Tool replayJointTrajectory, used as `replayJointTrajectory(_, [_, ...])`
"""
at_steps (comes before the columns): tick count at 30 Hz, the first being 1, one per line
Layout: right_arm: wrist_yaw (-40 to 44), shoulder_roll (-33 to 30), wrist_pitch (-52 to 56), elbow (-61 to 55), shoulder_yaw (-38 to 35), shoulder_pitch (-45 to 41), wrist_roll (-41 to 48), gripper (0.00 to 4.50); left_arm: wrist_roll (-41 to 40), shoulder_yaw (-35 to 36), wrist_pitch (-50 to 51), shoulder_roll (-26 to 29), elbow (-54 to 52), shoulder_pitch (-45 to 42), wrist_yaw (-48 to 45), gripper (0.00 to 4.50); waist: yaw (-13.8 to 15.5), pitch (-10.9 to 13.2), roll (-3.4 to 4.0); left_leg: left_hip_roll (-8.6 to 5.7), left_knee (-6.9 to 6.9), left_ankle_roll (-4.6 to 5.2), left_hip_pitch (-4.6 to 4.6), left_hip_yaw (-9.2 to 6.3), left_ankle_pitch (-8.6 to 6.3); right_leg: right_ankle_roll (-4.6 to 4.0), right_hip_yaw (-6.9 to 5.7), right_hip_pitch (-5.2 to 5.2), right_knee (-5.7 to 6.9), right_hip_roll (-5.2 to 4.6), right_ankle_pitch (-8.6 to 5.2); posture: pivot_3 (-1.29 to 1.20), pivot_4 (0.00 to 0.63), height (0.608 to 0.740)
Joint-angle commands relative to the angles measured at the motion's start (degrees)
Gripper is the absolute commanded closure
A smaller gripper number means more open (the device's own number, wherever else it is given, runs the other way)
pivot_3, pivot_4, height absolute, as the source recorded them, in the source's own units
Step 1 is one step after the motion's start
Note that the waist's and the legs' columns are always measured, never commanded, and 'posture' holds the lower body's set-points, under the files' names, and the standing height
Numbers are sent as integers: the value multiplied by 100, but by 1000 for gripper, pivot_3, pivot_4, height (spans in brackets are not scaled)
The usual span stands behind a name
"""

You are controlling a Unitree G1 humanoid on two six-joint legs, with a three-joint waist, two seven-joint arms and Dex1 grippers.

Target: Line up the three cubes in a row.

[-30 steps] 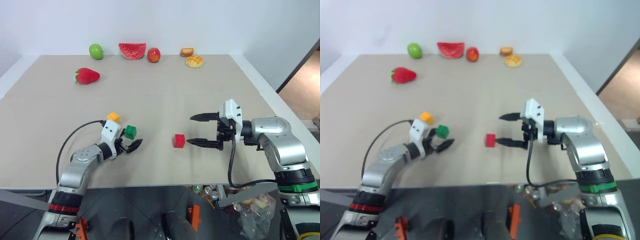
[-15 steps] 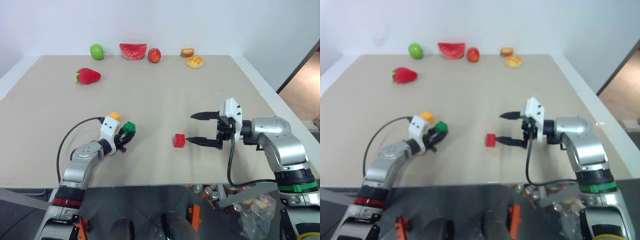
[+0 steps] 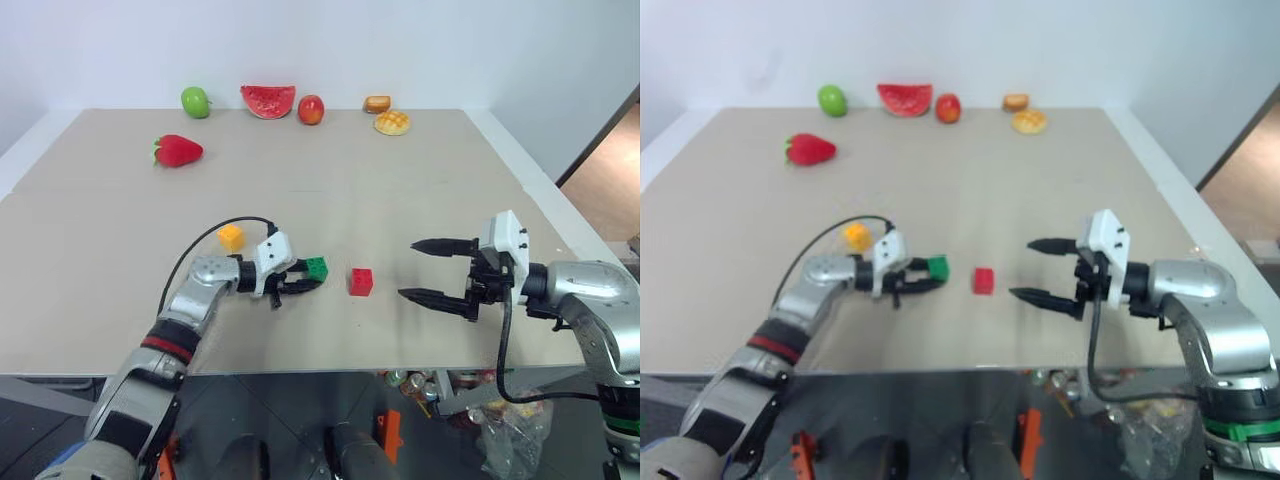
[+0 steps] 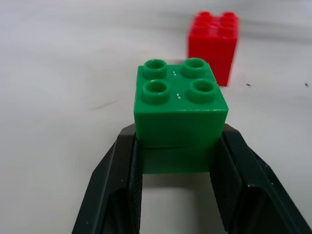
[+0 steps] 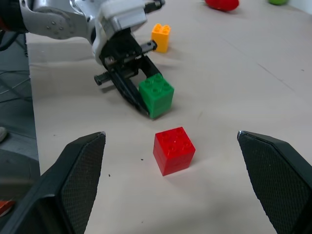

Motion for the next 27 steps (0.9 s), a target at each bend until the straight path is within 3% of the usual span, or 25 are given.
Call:
replayJointTrajectory(1, [-155, -188, 158, -481, -494, 332, 253, 0, 89, 71, -515, -76, 657, -374, -329, 3185, -5, 0, -1, 0, -1, 0, -1, -1, 0, 1, -1, 0, 0, 0, 0, 0, 150, 740])
replayJointTrajectory(14, [-111, -453, 134, -332, -738, 639, 395, 0, -227, 426, -528, -279, 1130, -481, -1275, 3185, -8, 1, -2, -6, -1, 3, -2, 0, -2, 11, 6, 0, 0, -3, -4, 0, 150, 740])
replayJointTrajectory(27, [-66, -406, -9, -52, -427, 346, 329, 0, -58, 587, -749, -123, 1331, -399, -1174, 3185, -10, 1, -2, -7, -1, 3, -2, 0, -2, 13, 7, 0, 0, -5, -4, 0, 150, 740])
